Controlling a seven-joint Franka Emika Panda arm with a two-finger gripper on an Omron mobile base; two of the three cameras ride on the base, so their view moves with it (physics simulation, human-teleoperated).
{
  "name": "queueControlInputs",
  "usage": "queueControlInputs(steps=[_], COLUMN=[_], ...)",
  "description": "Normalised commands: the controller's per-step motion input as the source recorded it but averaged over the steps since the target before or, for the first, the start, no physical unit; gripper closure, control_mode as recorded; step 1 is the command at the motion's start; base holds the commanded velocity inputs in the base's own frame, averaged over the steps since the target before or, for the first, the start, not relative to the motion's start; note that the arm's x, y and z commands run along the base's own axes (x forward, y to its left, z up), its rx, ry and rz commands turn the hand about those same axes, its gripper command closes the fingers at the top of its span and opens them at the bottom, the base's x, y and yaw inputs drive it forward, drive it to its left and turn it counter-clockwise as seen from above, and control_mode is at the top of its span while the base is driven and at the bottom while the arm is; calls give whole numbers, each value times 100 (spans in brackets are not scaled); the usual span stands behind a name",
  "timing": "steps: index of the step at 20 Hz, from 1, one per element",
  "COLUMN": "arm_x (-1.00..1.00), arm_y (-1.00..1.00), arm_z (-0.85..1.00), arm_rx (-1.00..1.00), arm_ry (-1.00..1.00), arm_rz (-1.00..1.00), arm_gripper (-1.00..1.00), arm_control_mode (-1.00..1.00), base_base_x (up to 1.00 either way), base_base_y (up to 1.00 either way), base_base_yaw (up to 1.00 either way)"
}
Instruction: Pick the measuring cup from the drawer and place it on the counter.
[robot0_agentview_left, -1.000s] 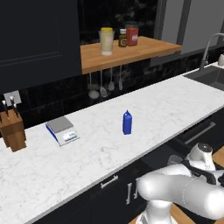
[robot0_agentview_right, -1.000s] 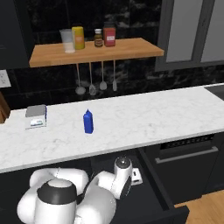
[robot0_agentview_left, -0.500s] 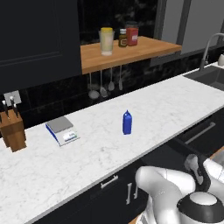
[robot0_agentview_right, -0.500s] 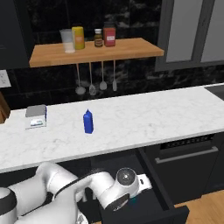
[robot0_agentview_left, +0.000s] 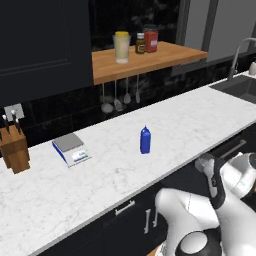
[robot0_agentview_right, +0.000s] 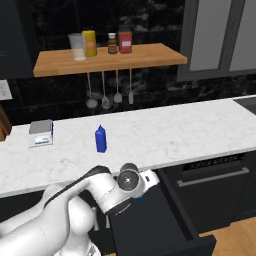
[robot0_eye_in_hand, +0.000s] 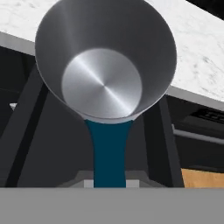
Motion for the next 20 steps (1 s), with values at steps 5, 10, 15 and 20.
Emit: queueControlInputs(steps=[5, 10, 15, 20], arm_x=[85, 92, 80, 87], arm_y=[0, -5, -20, -4], arm_z=[94, 14, -26, -46], arm_rx=[1, 3, 9, 7], arm_ry=[16, 8, 0, 0], arm_rz=[0, 0, 1, 3], arm_gripper=[100, 100, 100, 100], arm_control_mode=[-100, -100, -100, -100], base_base_x=[0, 0, 0, 0], base_base_y=[0, 0, 0, 0], base_base_yaw=[0, 0, 0, 0])
